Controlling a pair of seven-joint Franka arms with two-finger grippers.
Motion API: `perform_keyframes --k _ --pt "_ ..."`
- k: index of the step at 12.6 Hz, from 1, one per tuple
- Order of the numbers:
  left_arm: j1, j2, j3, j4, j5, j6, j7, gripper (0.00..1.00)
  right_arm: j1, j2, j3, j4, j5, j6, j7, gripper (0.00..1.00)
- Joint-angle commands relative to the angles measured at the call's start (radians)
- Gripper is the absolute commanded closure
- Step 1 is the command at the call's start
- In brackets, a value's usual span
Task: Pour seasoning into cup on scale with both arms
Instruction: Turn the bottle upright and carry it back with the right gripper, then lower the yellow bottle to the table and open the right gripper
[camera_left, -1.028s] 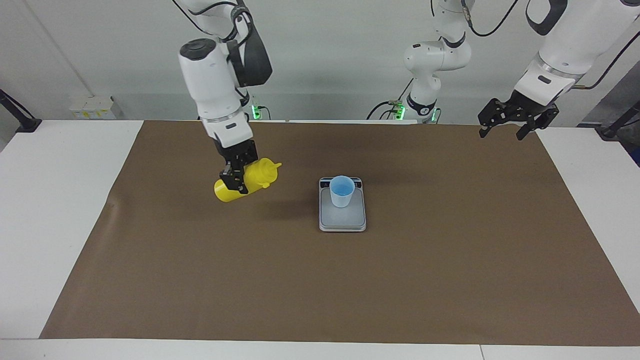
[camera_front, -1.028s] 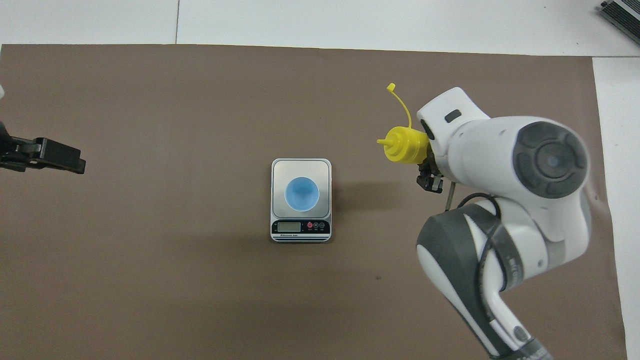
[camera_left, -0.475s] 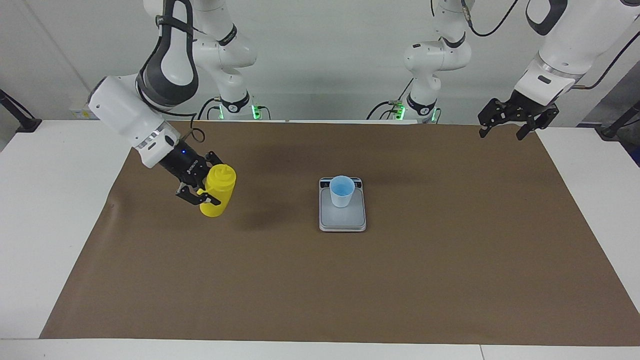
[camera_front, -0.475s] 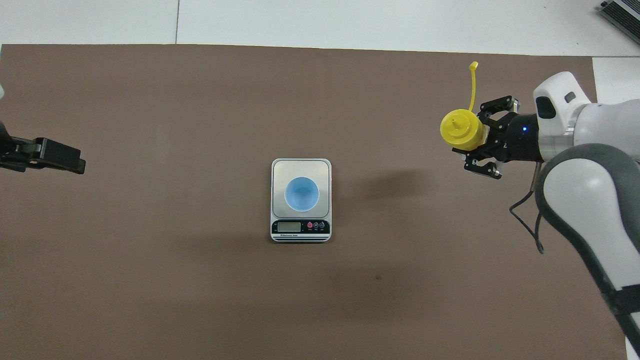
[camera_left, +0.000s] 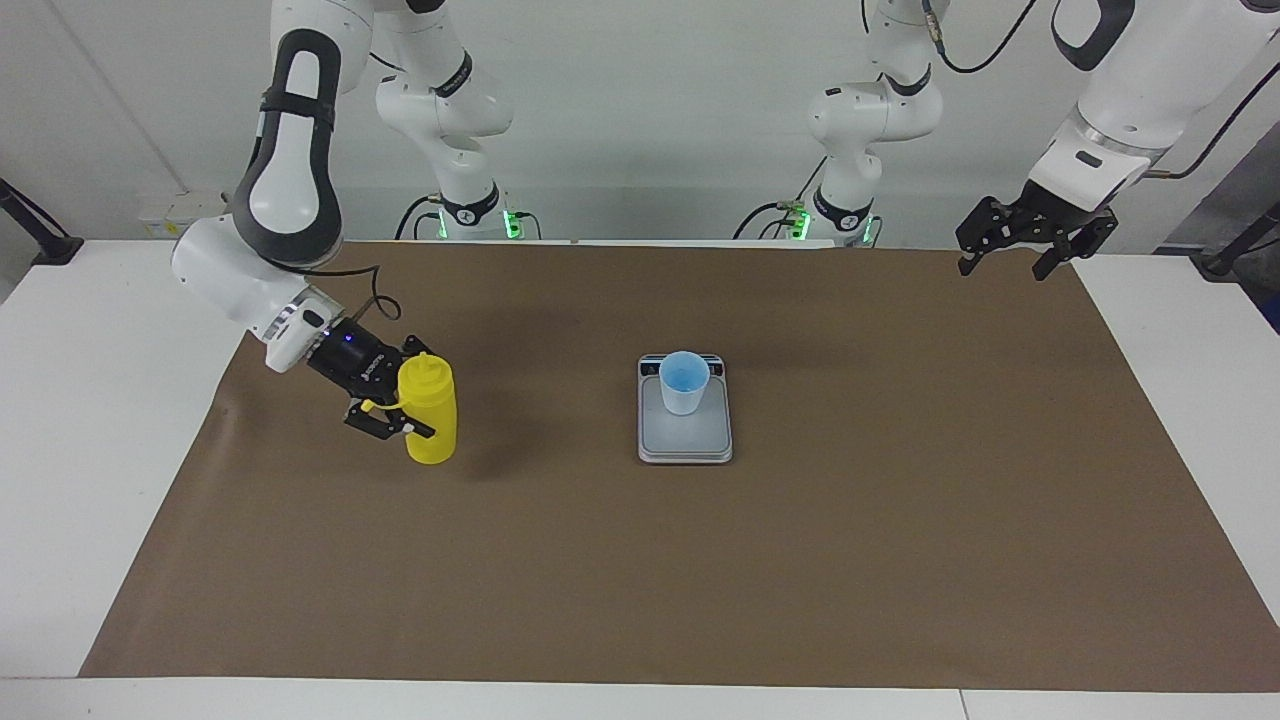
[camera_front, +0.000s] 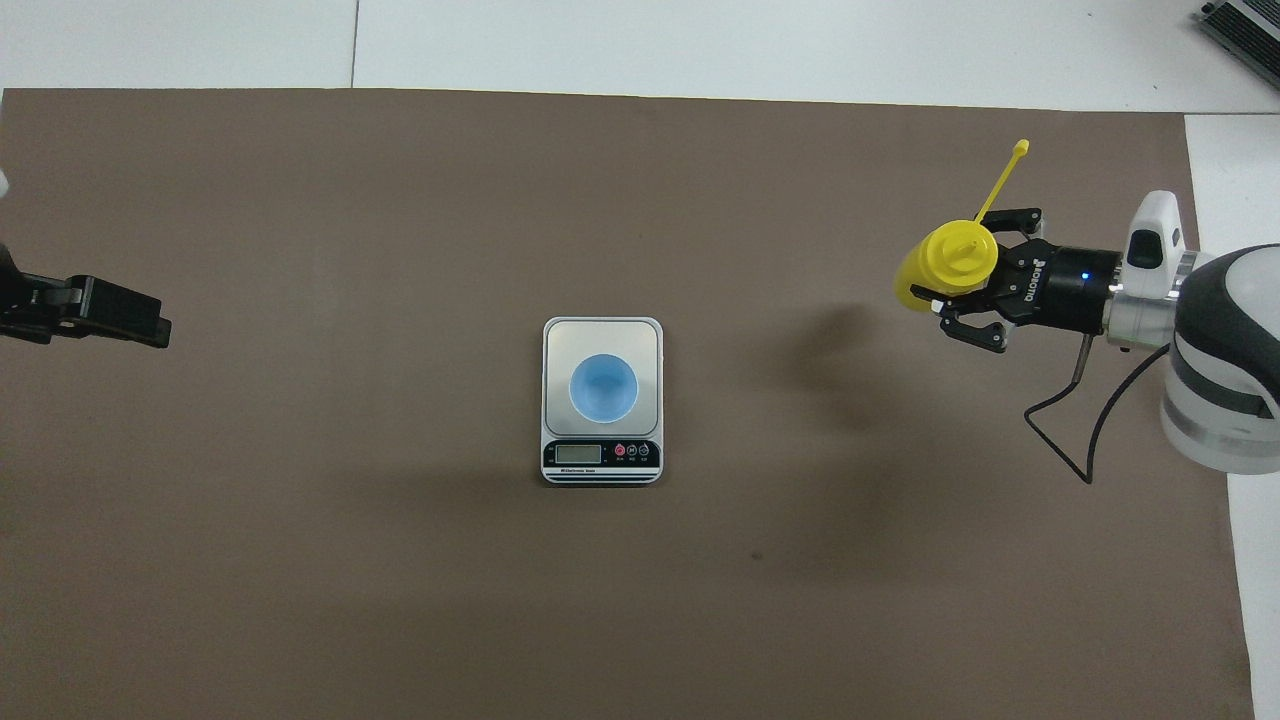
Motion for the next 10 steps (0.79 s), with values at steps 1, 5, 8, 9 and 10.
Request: perform_keyframes --k 1,5,8,9,10 --pt "0.013 -0.022 -0.009 -0.023 0.004 -0.009 -0.007 0.00 -0.048 0.031 0.013 -0.009 0.104 -0.050 -0.071 1.00" --pt "0.013 -0.022 -0.007 -0.022 0.004 -0.008 -0.007 0.00 -0.118 0.124 0.013 -0.009 0.161 -0.137 -0.185 1.00" --pt "0.013 -0.022 -0.009 -0.022 0.004 -0.008 -0.005 0.00 -0.127 0.125 0.013 -0.046 0.176 -0.139 -0.187 1.00" --pt "0.013 -0.022 -0.009 -0.022 0.004 -0.008 -0.005 0.00 -0.132 0.123 0.013 -0.067 0.210 -0.139 -0.187 1.00" --pt "0.013 -0.022 -0.009 -0.023 0.004 -0.008 -0.005 0.00 -0.134 0.120 0.013 -0.082 0.219 -0.139 -0.188 1.00"
